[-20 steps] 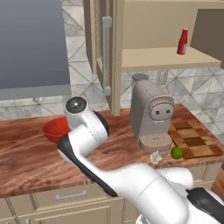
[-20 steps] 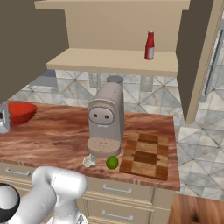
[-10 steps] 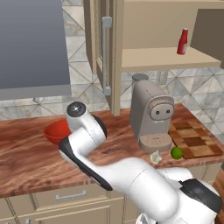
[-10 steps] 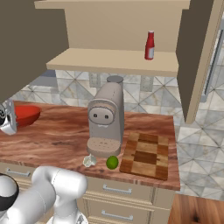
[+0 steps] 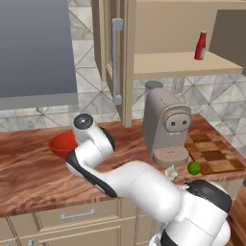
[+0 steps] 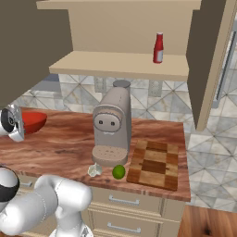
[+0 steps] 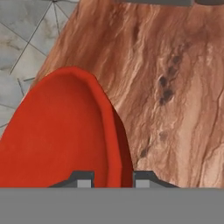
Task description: Open the cabinet. Place the bowl and condiment on the counter. Then place the lime and garlic on the cutting board.
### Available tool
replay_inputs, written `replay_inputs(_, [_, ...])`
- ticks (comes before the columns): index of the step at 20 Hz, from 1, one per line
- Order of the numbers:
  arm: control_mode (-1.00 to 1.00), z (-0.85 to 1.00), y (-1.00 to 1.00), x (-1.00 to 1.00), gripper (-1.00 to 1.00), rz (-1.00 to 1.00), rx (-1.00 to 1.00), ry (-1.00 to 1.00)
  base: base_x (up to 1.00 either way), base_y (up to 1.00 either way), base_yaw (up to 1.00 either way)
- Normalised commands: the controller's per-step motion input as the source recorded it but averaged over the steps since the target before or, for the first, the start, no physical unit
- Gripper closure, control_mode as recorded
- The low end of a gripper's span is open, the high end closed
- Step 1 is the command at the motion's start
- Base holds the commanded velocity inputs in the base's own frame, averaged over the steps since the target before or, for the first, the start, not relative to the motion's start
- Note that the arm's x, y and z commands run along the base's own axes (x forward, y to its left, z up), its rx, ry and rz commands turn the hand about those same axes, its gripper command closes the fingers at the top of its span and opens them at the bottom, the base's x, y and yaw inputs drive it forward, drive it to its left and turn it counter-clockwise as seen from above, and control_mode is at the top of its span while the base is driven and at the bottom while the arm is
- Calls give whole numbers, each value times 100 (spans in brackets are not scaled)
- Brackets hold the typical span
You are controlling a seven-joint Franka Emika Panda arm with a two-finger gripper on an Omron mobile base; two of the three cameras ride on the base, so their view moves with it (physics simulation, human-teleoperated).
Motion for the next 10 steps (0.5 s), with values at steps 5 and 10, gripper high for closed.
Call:
replay_inputs(5, [-100,-13,18,28,100,0,0,0,0,0,0])
replay_inputs(10, [-100,-18,15,33,100,0,0,2,0,0,0])
